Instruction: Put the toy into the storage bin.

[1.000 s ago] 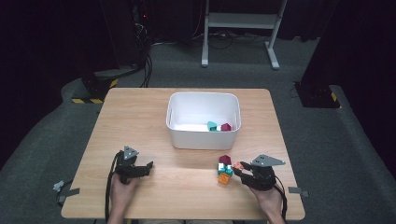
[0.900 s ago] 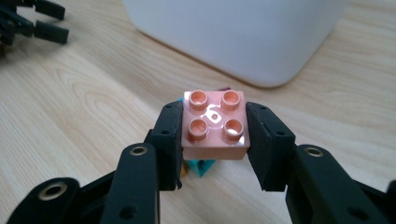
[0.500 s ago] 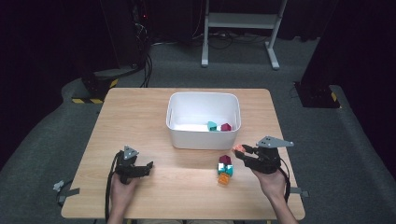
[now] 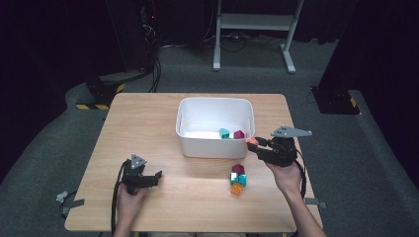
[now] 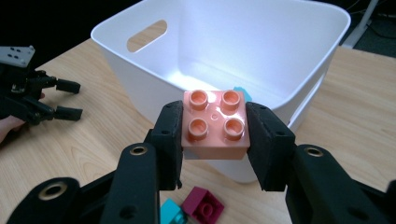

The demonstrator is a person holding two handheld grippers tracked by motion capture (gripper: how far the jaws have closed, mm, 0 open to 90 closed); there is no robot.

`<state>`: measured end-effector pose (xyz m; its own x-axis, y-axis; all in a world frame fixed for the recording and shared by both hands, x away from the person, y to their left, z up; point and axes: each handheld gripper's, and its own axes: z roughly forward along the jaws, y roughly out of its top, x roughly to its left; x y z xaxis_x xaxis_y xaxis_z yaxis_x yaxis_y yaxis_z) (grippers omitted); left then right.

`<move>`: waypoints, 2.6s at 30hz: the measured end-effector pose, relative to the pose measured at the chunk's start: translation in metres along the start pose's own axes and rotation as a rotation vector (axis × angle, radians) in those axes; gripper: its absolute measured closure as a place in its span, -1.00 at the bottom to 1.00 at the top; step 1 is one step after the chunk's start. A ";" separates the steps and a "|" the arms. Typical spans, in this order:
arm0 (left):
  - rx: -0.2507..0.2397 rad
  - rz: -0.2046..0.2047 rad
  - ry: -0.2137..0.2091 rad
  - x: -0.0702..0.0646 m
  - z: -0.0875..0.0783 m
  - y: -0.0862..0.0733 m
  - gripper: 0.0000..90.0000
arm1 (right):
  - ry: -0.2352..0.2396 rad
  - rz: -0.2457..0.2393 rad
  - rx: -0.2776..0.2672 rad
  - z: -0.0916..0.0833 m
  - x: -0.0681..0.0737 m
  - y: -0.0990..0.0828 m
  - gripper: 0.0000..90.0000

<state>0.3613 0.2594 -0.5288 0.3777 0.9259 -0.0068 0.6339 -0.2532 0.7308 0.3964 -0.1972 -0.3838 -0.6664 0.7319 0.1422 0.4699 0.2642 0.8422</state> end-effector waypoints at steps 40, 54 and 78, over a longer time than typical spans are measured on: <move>0.002 0.003 0.000 0.000 0.000 0.000 -0.71 | 0.007 0.027 0.044 0.058 -0.011 0.073 0.31; 0.002 0.001 0.001 0.000 0.000 0.000 -0.71 | -0.019 0.033 0.103 0.087 -0.015 0.080 0.31; 0.002 0.002 0.000 0.000 0.000 0.000 -0.71 | -0.032 -0.017 0.046 0.059 -0.007 0.071 -0.03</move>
<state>0.3614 0.2595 -0.5287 0.3784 0.9256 -0.0055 0.6344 -0.2551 0.7297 0.4686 -0.1469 -0.3561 -0.6557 0.7469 0.1108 0.4853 0.3045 0.8196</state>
